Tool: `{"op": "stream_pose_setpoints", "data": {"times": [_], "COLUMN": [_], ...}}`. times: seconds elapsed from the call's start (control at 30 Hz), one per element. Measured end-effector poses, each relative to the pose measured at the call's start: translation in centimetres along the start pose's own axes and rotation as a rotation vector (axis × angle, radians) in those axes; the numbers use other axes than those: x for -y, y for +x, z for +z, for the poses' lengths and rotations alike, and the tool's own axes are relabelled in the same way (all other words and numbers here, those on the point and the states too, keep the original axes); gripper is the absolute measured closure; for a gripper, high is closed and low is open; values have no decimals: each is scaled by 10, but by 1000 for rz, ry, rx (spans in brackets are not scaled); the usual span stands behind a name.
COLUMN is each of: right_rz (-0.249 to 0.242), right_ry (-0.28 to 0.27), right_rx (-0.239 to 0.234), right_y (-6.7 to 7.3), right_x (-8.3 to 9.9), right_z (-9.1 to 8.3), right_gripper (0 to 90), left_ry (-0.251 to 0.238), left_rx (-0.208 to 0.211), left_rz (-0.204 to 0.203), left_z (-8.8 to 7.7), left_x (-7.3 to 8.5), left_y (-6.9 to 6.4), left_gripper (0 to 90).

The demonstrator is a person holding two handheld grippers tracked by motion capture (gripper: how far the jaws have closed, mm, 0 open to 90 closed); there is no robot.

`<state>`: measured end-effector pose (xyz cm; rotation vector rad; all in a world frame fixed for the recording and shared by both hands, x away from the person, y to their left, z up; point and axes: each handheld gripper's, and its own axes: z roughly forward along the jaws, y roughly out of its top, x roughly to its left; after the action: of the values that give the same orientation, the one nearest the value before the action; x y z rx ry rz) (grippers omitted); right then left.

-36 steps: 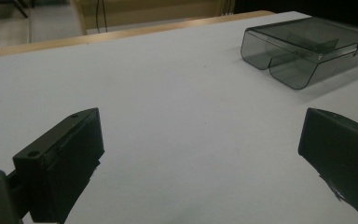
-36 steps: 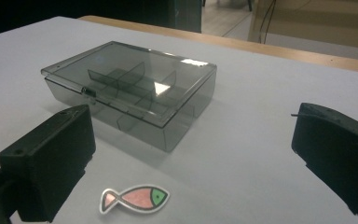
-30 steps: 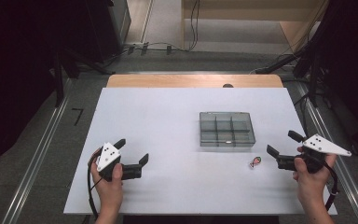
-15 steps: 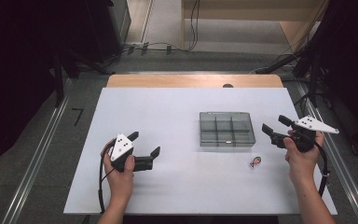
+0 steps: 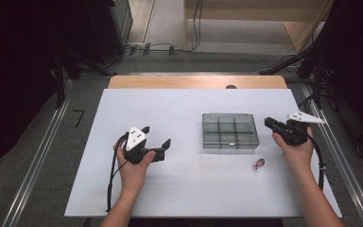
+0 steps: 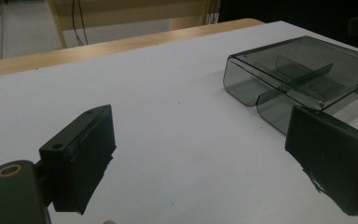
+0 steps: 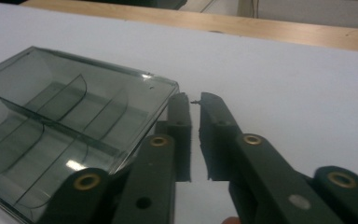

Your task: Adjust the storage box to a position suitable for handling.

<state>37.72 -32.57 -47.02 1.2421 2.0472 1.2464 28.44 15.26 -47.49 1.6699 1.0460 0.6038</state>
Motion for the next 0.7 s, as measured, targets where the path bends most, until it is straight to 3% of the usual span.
{"op": "stream_pose_setpoints", "data": {"times": [0.23, 0.27, 0.47, 0.7], "right_rz": [-22, 7, 29, 12], "right_ry": [59, 77, 137, 141], "right_rx": [-13, -20, -49, -60], "right_y": [4, 3, 4, 8], "right_x": [6, 8, 14, 16], "right_z": [15, 18, 29, 32], "right_gripper": [881, 882, 883, 884], "left_ry": [24, 23, 38, 57], "left_rx": [26, 28, 43, 69], "left_rz": [-29, -38, -41, -59], "left_z": [14, 18, 26, 35], "left_x": [2, 3, 4, 5], "left_y": [1, 0, -2, -3], "left_gripper": [112, 111, 115, 128]}}
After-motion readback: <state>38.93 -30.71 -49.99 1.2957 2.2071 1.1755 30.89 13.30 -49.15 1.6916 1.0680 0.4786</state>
